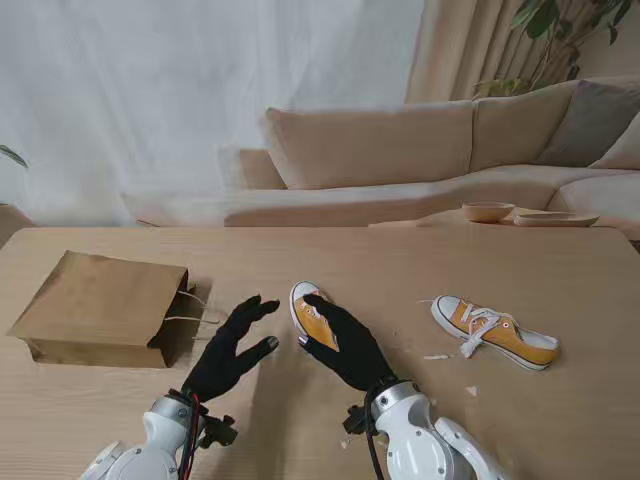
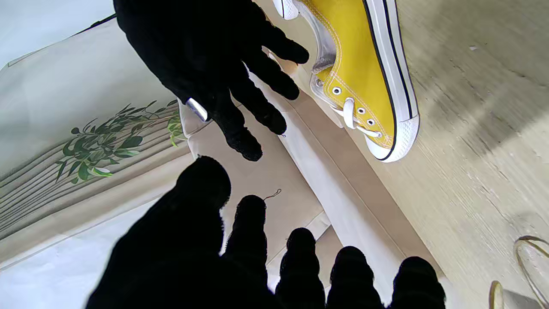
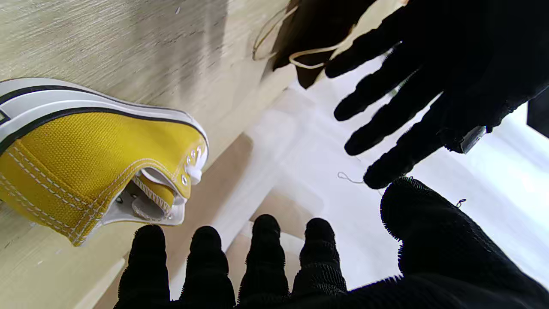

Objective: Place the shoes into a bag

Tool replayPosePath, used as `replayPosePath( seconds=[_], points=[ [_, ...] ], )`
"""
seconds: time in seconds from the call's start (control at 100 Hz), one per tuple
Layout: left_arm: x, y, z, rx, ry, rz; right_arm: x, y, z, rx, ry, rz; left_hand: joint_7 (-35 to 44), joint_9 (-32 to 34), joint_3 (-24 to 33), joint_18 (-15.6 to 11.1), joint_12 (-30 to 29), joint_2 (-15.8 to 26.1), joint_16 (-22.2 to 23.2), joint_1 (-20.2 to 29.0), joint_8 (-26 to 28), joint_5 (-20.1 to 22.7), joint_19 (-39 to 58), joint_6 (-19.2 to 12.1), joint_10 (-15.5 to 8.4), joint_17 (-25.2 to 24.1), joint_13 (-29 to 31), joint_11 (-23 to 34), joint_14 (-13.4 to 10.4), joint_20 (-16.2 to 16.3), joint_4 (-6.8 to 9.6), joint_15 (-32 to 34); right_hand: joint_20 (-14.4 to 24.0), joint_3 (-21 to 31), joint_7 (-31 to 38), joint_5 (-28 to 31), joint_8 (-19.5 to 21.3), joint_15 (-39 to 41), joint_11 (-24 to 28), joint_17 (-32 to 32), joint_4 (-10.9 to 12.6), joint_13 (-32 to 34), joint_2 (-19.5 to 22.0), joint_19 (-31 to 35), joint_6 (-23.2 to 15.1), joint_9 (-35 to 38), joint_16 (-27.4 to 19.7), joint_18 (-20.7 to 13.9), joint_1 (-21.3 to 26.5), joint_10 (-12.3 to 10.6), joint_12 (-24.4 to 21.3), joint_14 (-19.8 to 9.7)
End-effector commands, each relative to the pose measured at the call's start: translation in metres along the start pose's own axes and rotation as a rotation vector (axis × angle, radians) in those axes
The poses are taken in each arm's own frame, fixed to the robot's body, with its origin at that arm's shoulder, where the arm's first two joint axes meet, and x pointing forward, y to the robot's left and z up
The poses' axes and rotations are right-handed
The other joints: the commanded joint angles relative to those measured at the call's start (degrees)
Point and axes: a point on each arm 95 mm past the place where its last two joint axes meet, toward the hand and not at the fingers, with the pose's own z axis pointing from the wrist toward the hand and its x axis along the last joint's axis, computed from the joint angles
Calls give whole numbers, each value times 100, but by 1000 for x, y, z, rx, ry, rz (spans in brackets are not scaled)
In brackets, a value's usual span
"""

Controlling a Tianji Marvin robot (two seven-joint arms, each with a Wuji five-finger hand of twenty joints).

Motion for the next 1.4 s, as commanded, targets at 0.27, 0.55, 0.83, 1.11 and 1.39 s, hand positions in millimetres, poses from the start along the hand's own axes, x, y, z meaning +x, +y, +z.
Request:
replayPosePath(
  seconds=[0.27,0.55,0.83,1.11,1.39],
  points=[
    [1,1,1,-4,-2,-10,7,1,-6,-27,-9,-15,-1,-130,-16,-209,-52,106,-31,-29,-38,-149,-128,-224,-264,5,-103,-102,-198,-119,-35,-92,264,-131,45,83,209,260,416,136,168,-57,19,-30,-230,-86,209,-95,104,-260,215,-266],
    [2,-1,0,1,3,-13,10,59,-50,-162,-141,-281,30,-118,-5,-203,-35,93,-23,19,-27,-101,-125,-170,-233,4,-103,-61,-195,-119,-32,-88,426,1536,518,690,254,1072,1682,544,1182,53,-662,169,-227,-98,206,-61,658,-209,664,-310],
    [2,2,0,-7,3,-5,-16,118,-107,-179,-352,-489,85,-80,-1,-200,12,88,-4,40,-1,-47,-122,-89,-159,4,-99,24,-186,-116,-30,-78,449,1764,581,719,259,1385,1858,628,959,78,-768,241,-193,-76,367,-32,543,-217,744,-292],
    [5,8,2,-24,-9,2,-58,163,-135,-198,-581,-618,96,-81,0,-202,52,92,13,57,9,-63,-122,-91,-147,5,-101,55,-178,-112,-33,-79,455,1745,678,741,295,1552,1971,718,853,167,-806,322,-139,-39,449,-25,532,-167,788,-232],
    [6,12,5,-32,-22,16,-103,192,-140,-197,-745,-627,99,-67,0,-198,70,93,25,77,12,-63,-121,-68,-127,4,-99,79,-174,-107,-35,-77,406,1835,851,774,353,1330,1633,513,764,26,-993,301,-216,-117,336,-87,400,-80,624,-265]
  ],
)
